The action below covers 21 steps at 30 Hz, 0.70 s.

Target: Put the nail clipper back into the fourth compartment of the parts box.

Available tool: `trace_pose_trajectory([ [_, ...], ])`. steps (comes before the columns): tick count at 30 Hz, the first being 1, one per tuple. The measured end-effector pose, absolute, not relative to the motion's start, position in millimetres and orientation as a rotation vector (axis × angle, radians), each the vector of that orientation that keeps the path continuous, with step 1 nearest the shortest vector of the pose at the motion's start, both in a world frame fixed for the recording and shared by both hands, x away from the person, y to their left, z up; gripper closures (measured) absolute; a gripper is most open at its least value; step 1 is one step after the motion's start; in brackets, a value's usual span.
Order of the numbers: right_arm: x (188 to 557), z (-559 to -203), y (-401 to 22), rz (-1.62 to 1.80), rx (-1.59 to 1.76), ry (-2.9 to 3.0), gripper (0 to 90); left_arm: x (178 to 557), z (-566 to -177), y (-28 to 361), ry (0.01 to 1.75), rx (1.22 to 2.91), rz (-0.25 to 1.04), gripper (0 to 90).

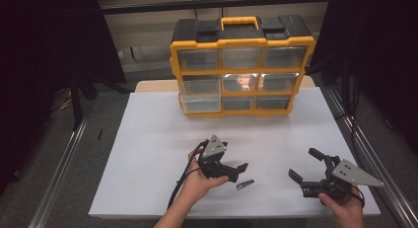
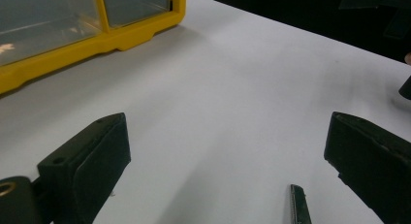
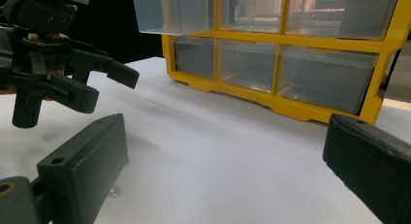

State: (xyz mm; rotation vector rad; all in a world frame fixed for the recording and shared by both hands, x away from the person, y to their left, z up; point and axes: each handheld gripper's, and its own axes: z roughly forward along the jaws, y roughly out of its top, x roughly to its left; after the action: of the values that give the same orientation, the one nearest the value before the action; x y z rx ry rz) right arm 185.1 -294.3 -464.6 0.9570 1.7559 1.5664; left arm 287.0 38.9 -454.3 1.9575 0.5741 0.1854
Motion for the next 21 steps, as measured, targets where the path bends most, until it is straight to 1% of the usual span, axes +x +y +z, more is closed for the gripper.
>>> trace_pose_trajectory([
  [12, 184.8, -464.6, -294.8, 1.564, 0.963, 1.756, 2.1, 278.7, -460.6, 23.5, 0.565, 2.043, 0.136, 4.0],
  [15, 184.8, -464.4, -294.9, 1.569, 0.967, 1.750, 2.1, 278.3, -461.2, 22.1, 0.549, 2.070, 0.132, 7.0],
  [21, 184.4, -464.4, -295.8, 1.566, 0.973, 1.749, 2.1, 277.8, -463.6, 22.0, 0.526, 2.118, 0.108, 19.0],
])
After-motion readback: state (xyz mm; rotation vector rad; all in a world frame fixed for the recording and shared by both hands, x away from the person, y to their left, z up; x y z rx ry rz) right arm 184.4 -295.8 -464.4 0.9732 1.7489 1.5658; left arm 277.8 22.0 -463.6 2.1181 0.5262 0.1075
